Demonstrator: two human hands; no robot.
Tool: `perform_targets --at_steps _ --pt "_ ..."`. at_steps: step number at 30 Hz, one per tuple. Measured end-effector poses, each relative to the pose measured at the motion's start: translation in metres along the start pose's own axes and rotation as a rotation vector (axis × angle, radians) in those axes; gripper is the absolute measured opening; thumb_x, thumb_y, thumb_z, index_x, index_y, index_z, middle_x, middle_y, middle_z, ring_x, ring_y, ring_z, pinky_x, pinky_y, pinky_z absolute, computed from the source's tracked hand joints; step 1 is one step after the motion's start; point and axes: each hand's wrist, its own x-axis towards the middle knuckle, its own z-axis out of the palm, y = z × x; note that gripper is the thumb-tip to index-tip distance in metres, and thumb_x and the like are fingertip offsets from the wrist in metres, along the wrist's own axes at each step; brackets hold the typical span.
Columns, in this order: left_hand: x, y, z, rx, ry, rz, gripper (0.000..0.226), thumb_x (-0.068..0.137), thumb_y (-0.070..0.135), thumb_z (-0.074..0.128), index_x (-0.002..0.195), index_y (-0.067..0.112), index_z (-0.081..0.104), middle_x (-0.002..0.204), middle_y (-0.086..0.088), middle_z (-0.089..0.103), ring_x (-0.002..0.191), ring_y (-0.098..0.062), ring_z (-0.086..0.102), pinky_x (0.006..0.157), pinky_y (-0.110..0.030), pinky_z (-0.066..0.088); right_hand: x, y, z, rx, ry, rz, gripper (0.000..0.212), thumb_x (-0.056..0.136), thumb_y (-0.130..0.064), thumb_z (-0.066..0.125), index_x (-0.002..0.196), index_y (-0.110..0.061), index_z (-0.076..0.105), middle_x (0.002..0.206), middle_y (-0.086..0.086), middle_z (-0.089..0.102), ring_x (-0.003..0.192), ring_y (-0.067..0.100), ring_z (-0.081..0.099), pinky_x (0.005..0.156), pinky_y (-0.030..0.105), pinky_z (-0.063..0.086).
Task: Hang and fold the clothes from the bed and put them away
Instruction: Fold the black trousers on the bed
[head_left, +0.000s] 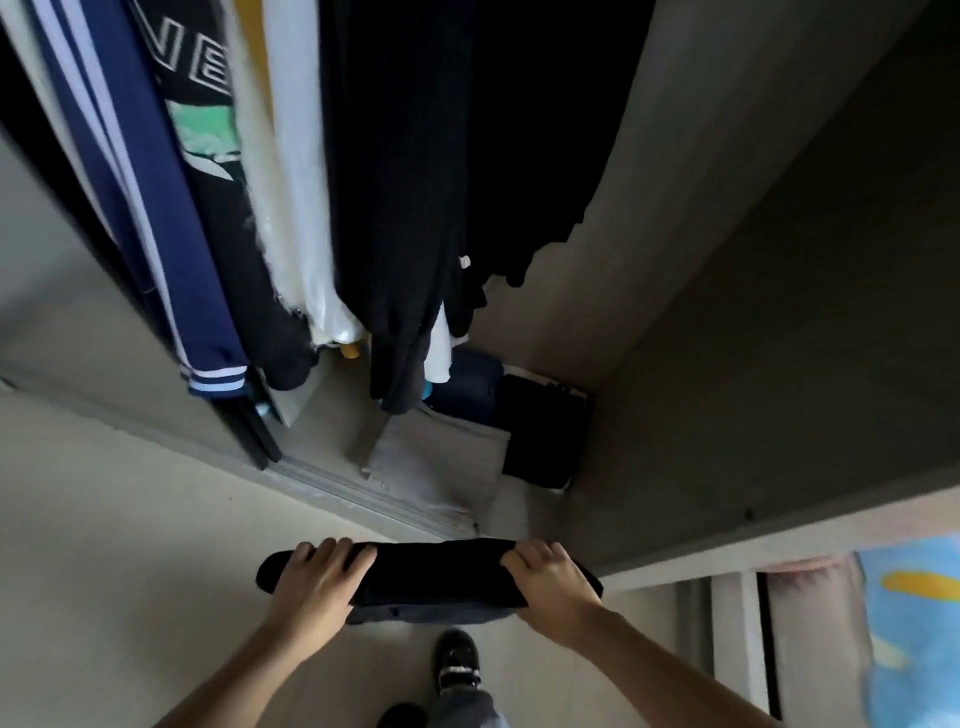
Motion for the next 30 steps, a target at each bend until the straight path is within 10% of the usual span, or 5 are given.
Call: perform_targets --at_steps 5,9,12,19,30 --pt "0.072 -0.022 0.027 0.117 0.120 0.100 0.055 0.047 0.012 0.061 0.100 0.013 0.046 0.070 -0.009 0.060 0.061 -0.029 0.063 0.058 -0.034 0.045 0.055 0.035 0.044 0.015 0.035 0.053 0.062 0.005 -0.044 0.082 0.059 -0.018 0.068 0.060 -0.005 0.063 0.053 0.005 0.060 0.049 0.010 0.043" --pt "0.162 -0.037 0.058 0.182 0.199 0.091 0.070 0.038 0.005 0.072 0.103 0.011 0.047 0.074 -0.012 0.060 0.064 -0.032 0.061 0.053 -0.036 0.048 0.118 0.083 0.082 -0.072 0.241 0.058 0.016 0.053 -0.019 0.061 0.066 -0.015 0.069 0.065 0.001 0.062 0.057 0.019 0.060 0.058 0.026 0.044" --pt "0.215 -0.046 0.080 0.225 0.245 0.018 0.067 0.048 -0.003 0.064 0.112 0.012 0.052 0.089 -0.017 0.059 0.074 -0.035 0.056 0.054 -0.039 0.051 0.151 0.107 0.121 -0.166 0.301 0.107 0.035 0.063 -0.013 0.041 0.078 -0.014 0.073 0.071 0.006 0.063 0.069 0.025 0.053 0.062 0.033 0.040" --pt "0.223 -0.045 0.156 0.325 -0.524 -0.232 0.082 0.092 0.022 0.046 0.149 0.027 -0.013 0.157 -0.018 -0.013 0.144 -0.034 -0.012 0.114 -0.052 0.002 0.158 0.080 0.199 0.066 -0.102 0.180 0.081 0.024 -0.056 0.086 0.100 -0.033 0.074 0.102 0.004 0.072 0.092 0.018 0.070 0.071 0.036 0.057" --pt "0.164 -0.051 0.064 0.222 -0.391 -0.297 0.068 0.095 0.041 0.038 0.151 0.026 0.003 0.158 -0.008 0.000 0.145 -0.026 0.000 0.114 -0.042 0.015 0.133 0.049 0.106 0.131 -0.121 0.305 0.060 0.091 -0.028 0.049 0.146 -0.018 0.030 0.153 0.020 0.018 0.144 0.026 0.014 0.114 0.045 0.016"
